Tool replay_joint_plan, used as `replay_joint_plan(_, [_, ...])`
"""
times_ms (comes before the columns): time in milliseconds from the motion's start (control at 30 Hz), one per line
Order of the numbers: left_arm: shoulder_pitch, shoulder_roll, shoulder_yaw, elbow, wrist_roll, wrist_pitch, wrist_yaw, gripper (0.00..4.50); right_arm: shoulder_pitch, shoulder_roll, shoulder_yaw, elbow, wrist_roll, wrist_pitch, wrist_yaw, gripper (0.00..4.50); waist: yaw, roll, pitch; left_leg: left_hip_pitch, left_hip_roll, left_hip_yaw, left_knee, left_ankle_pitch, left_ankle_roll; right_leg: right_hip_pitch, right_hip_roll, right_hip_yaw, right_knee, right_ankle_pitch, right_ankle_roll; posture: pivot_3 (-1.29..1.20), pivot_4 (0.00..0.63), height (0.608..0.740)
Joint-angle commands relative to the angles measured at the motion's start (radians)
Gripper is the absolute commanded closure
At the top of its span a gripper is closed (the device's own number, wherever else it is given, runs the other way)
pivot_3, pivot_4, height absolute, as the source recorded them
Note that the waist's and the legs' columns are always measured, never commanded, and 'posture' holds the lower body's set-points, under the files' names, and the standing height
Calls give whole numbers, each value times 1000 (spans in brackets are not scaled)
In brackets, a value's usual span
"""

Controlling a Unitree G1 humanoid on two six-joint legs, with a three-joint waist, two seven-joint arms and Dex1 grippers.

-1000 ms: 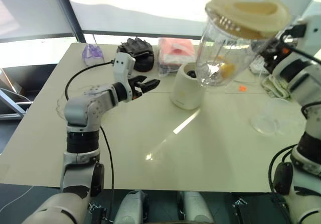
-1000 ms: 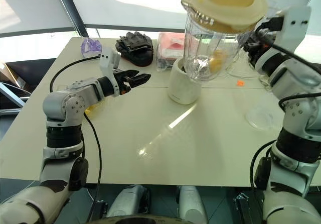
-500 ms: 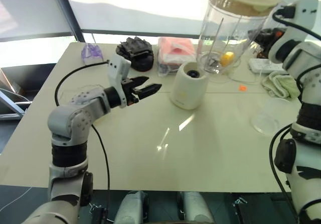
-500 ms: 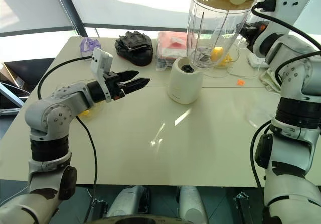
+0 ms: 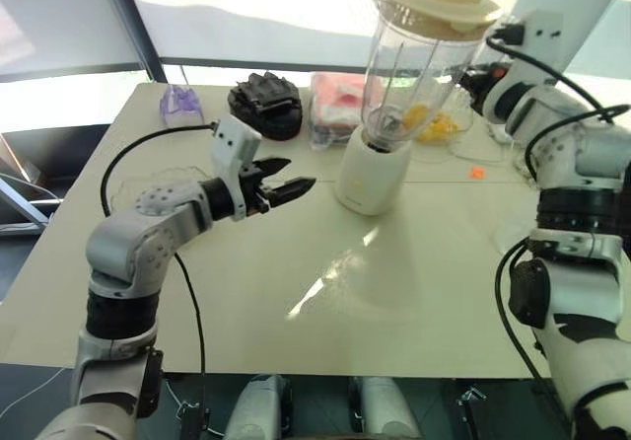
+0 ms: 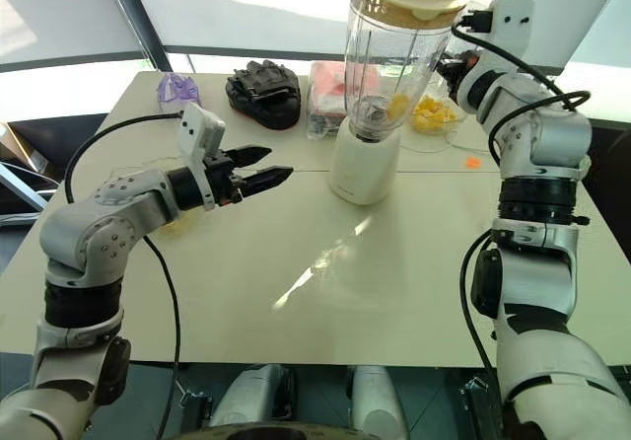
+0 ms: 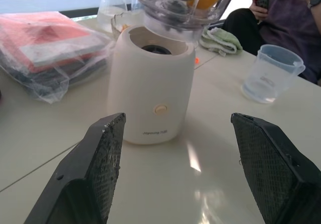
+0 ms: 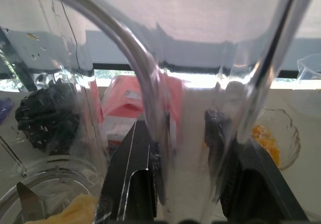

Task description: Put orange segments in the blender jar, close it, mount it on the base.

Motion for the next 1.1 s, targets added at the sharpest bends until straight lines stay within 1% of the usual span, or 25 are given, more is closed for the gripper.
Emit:
replay_joint_plan(33, [-4, 4, 9, -58, -11, -18, 17, 1023, -69, 3, -2, 29, -20, -85, 21, 3560, 0, 0, 0, 0, 0, 0, 0, 0, 0, 0, -2, 0, 0, 0, 0, 0, 150, 740])
replay_joint_plan(333, [14, -8, -5, -75, -11, -25, 51, 1023, -126, 13, 57, 266, -113, -243, 79, 3560, -4, 1, 1, 0, -1, 1, 0, 0, 0, 0, -3, -1, 0, 0, 1, 0, 150, 740])
replay_joint_plan(633, [25, -4, -14, -82, -7, -27, 57, 1023, -168, 8, 115, 443, -195, -332, 173, 3560, -5, 2, 1, 1, -1, 1, 0, 0, 0, 1, -3, -1, 0, 1, 0, 0, 150, 740])
replay_joint_plan(733, [34, 6, -19, -89, -3, -29, 51, 1023, -169, 4, 124, 464, -210, -325, 200, 3560, -7, 2, 1, 2, -1, 1, 0, 0, 0, 1, -3, -1, 0, 0, -2, 0, 150, 740])
replay_joint_plan(1100, [39, 12, -34, -73, 10, -54, 57, 1023, -151, 20, 83, 465, -197, -273, 162, 3560, -5, 2, 1, 2, -1, 0, 0, 0, -1, 1, -4, -1, 0, 0, -3, 0, 150, 740])
